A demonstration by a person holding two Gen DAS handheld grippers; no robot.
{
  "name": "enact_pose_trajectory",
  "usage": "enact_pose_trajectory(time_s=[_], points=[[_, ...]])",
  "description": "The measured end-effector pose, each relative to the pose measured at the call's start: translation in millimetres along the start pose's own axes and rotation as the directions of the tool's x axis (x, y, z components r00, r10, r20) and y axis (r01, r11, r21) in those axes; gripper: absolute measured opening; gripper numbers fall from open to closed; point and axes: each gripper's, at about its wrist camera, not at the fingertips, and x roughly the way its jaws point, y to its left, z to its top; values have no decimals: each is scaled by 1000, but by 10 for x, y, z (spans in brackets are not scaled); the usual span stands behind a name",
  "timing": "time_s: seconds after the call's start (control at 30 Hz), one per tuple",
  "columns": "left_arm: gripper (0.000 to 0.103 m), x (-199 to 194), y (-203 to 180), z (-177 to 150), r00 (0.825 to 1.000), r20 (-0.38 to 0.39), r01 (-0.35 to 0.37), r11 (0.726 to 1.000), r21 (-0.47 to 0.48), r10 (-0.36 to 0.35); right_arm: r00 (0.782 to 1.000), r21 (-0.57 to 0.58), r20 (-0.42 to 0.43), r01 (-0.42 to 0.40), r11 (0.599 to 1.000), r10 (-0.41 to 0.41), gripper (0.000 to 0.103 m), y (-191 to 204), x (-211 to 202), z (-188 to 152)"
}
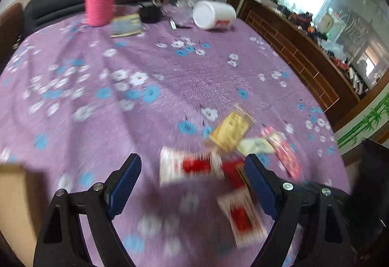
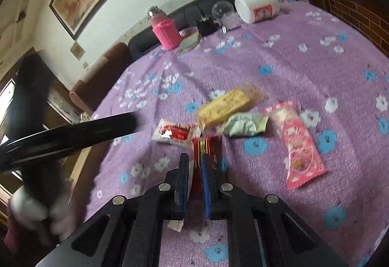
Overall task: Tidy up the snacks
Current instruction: 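Move both tools back to the remaining snacks on the tablecloth, then grasp a red-and-white packet with the left tool while the right tool grasps a white packet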
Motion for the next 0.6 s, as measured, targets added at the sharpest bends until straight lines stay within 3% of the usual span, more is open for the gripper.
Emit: enact_pose_trajectory(time_s=[0.17,0.23,0.27,0.3,0.4,0.47,0.53,0.6], points=[[84,403,32,10,996,-93,14,999,45,-9,1000,39,13,1,999,-1,11,-117,-76,48],[72,336,-35,-78,995,-97,8,994,105,3,1000,76,17,-10,997,9,11,-191,-91,74],[53,301,-60,-120,994,-106,4,992,125,10,1000,88,16,-20,996,18,11,-213,-94,83],[41,265,-83,-163,993,-116,8,990,143,9,1000,97,14,-29,995,28,11,-225,-97,85],[36,139,-140,-336,991,-135,38,984,172,-14,998,97,-6,-62,993,63,12,-204,-77,80],[36,58,-196,-431,994,-106,-2,974,225,27,997,94,-11,-73,993,74,18,-177,-76,70],[36,-26,-239,-458,996,-59,-46,960,277,65,997,88,-6,-70,994,71,42,-159,-79,66],[41,-61,-290,-461,992,-13,-112,937,331,123,998,97,7,-64,993,64,56,-173,-91,62]])
